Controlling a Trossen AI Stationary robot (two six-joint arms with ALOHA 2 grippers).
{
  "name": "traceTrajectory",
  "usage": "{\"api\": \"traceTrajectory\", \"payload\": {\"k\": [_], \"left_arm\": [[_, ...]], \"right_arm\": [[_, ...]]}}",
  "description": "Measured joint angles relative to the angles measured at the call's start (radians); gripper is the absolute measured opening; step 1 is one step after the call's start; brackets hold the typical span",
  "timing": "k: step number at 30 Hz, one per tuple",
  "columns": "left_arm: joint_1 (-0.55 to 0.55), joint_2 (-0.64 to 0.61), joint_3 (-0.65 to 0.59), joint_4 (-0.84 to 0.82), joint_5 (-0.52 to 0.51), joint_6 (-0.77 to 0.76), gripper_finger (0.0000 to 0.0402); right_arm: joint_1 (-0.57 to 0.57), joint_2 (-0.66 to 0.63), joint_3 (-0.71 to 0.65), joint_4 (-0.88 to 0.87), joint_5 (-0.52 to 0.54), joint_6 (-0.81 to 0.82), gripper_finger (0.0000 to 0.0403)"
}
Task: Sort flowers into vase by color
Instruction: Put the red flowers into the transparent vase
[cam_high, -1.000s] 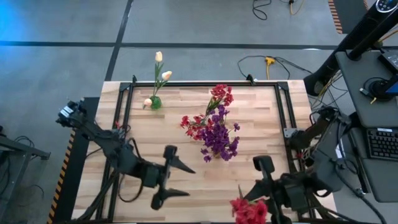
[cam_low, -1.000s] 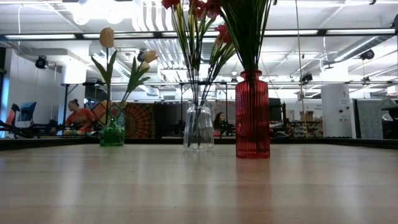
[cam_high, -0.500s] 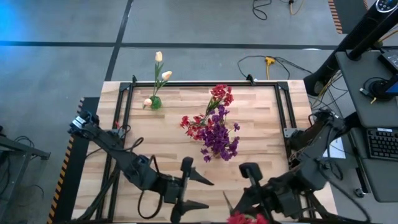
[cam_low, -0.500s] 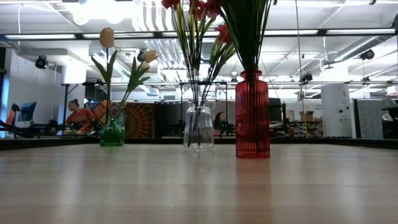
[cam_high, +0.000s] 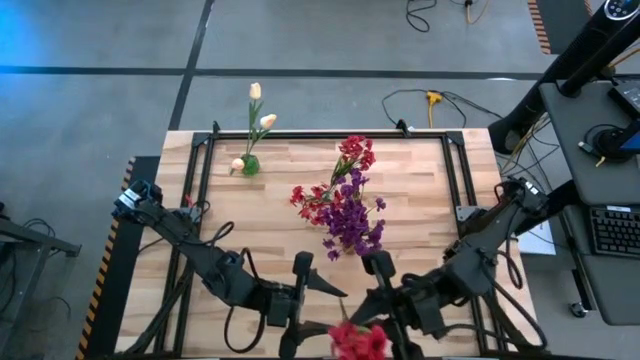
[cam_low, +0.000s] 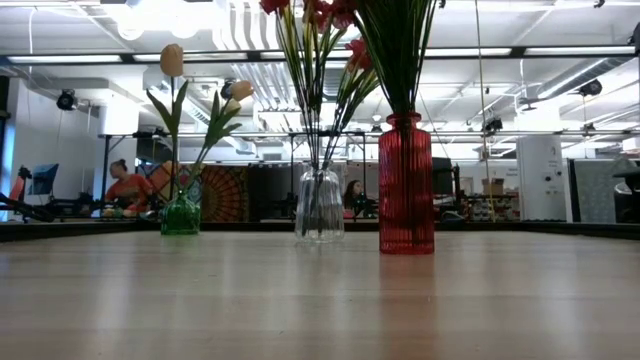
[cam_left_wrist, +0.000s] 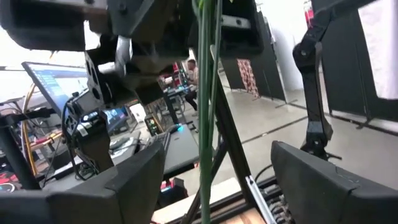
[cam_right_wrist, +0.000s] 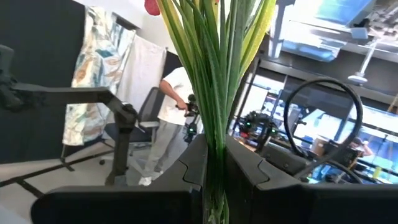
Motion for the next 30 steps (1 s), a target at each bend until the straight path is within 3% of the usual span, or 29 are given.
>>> {"api": "traceTrajectory", "payload": {"k": [11, 23, 26, 30], "left_arm": [[0.019, -0.002, -0.001, 0.026, -0.009, -0.011, 0.0188], [0.020, -0.003, -0.002, 0.022, -0.009, -0.058, 0.0052], [0.021, -0.003, -0.002, 0.022, -0.010, -0.061, 0.0015], [0.020, -0.003, -0.003, 0.014, -0.010, -0.069, 0.0008]], "right_arm": [[-0.063, 0.019, 0.000, 0.006, 0.002, 0.027, 0.0028], [-0.070, 0.020, 0.000, -0.024, 0.006, 0.071, 0.0030], [-0.071, 0.020, 0.000, -0.038, 0.009, 0.072, 0.0042], [-0.072, 0.019, 0.000, -0.055, 0.011, 0.090, 0.0074]]}}
